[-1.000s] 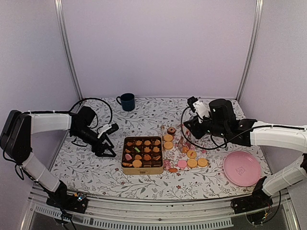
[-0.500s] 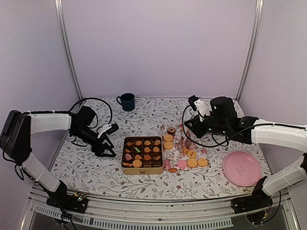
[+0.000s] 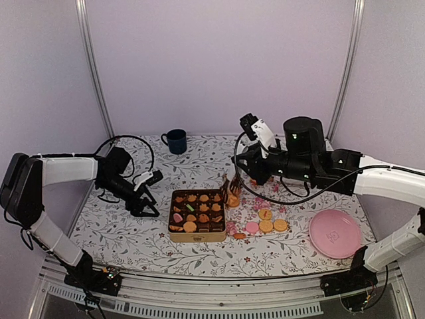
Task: Pack the cookies
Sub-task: Place the fake cookies in the empty pocket of the box.
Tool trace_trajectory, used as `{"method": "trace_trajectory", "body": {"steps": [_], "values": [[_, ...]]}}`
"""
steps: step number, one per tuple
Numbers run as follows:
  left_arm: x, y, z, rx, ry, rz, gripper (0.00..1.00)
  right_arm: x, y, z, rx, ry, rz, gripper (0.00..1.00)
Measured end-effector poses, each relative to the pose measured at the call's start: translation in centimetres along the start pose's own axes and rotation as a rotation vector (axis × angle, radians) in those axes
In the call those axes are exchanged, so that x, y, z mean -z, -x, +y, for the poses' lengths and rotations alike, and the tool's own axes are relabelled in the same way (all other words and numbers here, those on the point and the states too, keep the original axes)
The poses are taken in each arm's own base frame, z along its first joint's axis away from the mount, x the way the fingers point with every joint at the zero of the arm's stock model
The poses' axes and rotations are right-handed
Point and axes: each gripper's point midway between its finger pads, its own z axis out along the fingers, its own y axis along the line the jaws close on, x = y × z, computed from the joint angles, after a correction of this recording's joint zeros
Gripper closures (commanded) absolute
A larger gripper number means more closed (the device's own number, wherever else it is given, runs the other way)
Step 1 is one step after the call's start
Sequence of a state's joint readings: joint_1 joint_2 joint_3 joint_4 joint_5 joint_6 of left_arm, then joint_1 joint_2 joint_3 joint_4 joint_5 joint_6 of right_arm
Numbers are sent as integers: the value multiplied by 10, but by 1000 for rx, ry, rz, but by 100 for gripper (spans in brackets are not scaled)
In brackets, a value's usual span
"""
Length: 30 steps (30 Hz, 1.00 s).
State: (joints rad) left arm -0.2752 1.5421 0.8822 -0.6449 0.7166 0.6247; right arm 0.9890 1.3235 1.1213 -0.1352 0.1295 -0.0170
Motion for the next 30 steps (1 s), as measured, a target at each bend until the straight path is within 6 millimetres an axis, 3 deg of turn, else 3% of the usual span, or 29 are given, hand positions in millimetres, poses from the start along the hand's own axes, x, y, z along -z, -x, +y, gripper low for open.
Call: {"method": "trace_trajectory", "body": {"steps": [5, 10, 14, 20, 26, 30], "values": [[1, 0, 1, 0, 3, -1, 21, -1, 1, 43, -6, 94, -4, 94], [1, -1, 2, 2, 5, -3, 21, -17, -16, 73, -35, 160, 33, 93], [1, -1, 2, 2, 5, -3, 21, -26, -27, 83, -50, 182, 61, 92], [2, -1, 3, 3, 6, -4, 21, -30, -23, 87, -69, 200, 40, 89], [2, -1, 3, 3, 6, -4, 21, -38, -28, 90, -72, 204, 47, 69], [2, -1, 3, 1, 6, -4, 21, -40, -30, 90, -71, 200, 50, 66]]}}
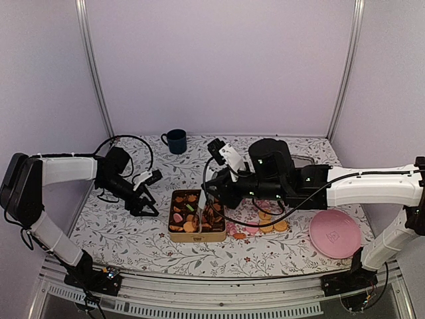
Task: Pack the cookies
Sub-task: Place the fake cookies in the empty pocket of the box, then adjust the fake cookies in the empty pocket of the box.
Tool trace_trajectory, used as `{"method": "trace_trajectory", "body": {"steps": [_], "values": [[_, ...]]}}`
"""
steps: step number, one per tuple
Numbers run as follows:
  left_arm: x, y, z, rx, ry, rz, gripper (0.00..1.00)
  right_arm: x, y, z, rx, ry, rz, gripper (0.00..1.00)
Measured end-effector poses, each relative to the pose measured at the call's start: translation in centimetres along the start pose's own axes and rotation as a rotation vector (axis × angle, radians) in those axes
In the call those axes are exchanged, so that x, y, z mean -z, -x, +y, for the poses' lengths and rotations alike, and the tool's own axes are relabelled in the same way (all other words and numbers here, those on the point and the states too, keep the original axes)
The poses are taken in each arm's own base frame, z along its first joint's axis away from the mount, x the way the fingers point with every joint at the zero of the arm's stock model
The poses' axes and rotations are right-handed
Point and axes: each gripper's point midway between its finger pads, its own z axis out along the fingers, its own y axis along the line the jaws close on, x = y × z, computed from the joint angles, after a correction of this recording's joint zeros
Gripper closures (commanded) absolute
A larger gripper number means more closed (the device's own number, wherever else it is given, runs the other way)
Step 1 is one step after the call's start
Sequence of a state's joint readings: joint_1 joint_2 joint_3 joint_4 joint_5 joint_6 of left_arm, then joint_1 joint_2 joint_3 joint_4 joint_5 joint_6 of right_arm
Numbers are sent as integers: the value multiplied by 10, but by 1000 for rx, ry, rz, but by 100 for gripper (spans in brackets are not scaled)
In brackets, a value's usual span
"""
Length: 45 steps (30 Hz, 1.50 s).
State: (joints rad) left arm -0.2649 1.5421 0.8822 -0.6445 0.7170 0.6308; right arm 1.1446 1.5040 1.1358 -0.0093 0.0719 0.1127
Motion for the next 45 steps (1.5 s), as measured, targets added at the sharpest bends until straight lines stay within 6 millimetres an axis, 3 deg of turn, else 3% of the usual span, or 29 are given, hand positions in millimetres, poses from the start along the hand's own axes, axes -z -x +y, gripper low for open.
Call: {"method": "trace_trajectory", "body": {"steps": [6, 14, 17, 28, 34, 45], "values": [[0, 0, 0, -4, 1, -1, 21, 1, 2, -2, 4, -10, -6, 66], [0, 0, 0, -4, -3, -3, 21, 11, 14, -7, 23, -42, -42, 84], [0, 0, 0, -4, -3, -3, 21, 14, 19, -7, 23, -41, -53, 86], [0, 0, 0, -4, -3, -3, 21, 14, 17, -2, 30, -16, -46, 82], [0, 0, 0, -4, -2, -3, 22, 7, 12, -2, 67, -3, -27, 74], [0, 0, 0, -4, -2, -3, 21, 2, 24, 2, 121, 76, -29, 71]]}}
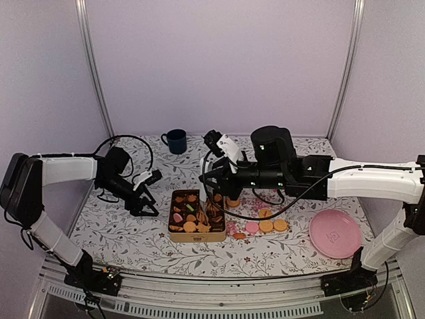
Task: Pack the cookies
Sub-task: Adjust the fake cookies in the empty pocket of the box.
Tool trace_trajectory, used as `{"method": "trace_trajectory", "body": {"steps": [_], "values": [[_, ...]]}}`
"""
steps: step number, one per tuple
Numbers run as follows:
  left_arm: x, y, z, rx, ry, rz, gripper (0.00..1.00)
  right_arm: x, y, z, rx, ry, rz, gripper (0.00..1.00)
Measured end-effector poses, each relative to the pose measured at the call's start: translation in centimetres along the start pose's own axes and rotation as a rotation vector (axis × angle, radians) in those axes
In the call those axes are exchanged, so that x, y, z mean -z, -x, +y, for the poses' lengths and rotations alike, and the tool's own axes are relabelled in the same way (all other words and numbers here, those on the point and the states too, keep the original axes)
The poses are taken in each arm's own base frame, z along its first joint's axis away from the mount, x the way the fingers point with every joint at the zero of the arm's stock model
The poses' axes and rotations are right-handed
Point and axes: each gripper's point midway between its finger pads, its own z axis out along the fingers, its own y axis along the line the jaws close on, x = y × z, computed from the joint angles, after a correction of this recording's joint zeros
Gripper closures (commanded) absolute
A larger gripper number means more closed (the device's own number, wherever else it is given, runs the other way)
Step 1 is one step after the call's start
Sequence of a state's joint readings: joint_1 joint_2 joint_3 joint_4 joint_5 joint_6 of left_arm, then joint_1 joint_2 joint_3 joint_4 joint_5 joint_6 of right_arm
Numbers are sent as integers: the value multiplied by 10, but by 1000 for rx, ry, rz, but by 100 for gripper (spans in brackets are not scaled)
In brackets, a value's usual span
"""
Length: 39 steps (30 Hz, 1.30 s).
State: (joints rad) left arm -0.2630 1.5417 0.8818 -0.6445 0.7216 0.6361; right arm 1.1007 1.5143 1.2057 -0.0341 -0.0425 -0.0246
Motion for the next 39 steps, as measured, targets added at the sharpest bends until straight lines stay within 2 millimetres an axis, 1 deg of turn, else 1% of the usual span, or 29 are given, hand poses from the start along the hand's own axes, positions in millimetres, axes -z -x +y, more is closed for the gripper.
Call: {"method": "trace_trajectory", "body": {"steps": [12, 15, 21, 26, 31, 33, 36, 39], "values": [[1, 0, 0, -2, 2, -1, 21, 2, 5, 2, 34, 101, -8, 73], [1, 1, 0, -4, 3, -3, 22, -1, 4, 2, 45, 129, -4, 73], [1, 1, -1, -2, 3, -1, 22, -13, -5, -2, 58, 175, 30, 74], [1, 0, 0, -1, 5, 3, 22, -20, -2, 1, 83, 207, 40, 75], [1, -1, 0, 0, 5, 4, 21, -20, -2, 4, 99, 227, 43, 76], [1, -1, 0, 1, 6, 5, 21, -21, -2, 5, 101, 235, 45, 75], [1, -1, 0, 0, 7, 6, 21, -20, -3, 8, 102, 251, 47, 71], [1, -1, 0, 1, 7, 6, 22, -20, -5, 9, 101, 261, 57, 70]]}}
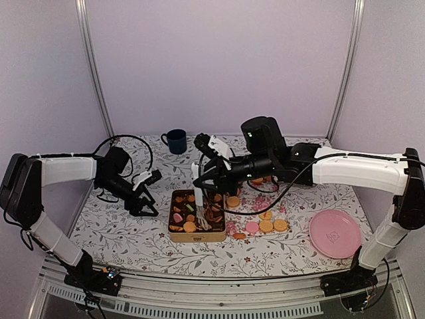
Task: Pack the cookies
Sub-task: Adjust the fake cookies in the empty pocket of the box.
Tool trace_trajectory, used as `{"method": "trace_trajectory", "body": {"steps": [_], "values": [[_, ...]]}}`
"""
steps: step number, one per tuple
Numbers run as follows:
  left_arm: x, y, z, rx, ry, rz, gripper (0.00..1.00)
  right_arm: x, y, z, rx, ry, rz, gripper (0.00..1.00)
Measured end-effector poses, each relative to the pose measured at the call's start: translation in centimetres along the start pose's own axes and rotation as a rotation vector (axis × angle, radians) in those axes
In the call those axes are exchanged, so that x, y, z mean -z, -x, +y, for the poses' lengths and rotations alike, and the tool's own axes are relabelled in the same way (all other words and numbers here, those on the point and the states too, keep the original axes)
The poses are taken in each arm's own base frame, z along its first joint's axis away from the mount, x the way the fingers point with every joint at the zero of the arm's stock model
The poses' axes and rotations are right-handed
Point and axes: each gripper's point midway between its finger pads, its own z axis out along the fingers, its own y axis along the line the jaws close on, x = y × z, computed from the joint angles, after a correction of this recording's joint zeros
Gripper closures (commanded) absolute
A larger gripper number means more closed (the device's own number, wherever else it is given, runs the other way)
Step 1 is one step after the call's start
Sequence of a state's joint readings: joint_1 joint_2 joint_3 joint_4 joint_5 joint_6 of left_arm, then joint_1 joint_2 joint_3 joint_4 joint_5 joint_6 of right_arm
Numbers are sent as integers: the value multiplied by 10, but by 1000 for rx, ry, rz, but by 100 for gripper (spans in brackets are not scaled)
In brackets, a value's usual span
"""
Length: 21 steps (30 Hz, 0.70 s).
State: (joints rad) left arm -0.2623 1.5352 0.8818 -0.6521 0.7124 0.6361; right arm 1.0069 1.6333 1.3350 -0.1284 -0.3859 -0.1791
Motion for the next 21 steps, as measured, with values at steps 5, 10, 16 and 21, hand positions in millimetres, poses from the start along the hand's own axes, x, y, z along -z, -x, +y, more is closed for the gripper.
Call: {"method": "trace_trajectory", "body": {"steps": [5, 10, 16, 21], "values": [[0, 0, 0, 1, 0, -1, 22, 0, -7, 3, -6, 16, 26, 71], [0, 0, 0, 1, 1, 0, 22, 0, -8, 4, 3, 19, 31, 72], [0, 0, 0, 1, 1, 0, 22, 0, -8, 4, 7, 20, 31, 69], [0, 0, 0, 2, 1, -1, 22, 0, -6, 4, 14, 19, 24, 69]]}}
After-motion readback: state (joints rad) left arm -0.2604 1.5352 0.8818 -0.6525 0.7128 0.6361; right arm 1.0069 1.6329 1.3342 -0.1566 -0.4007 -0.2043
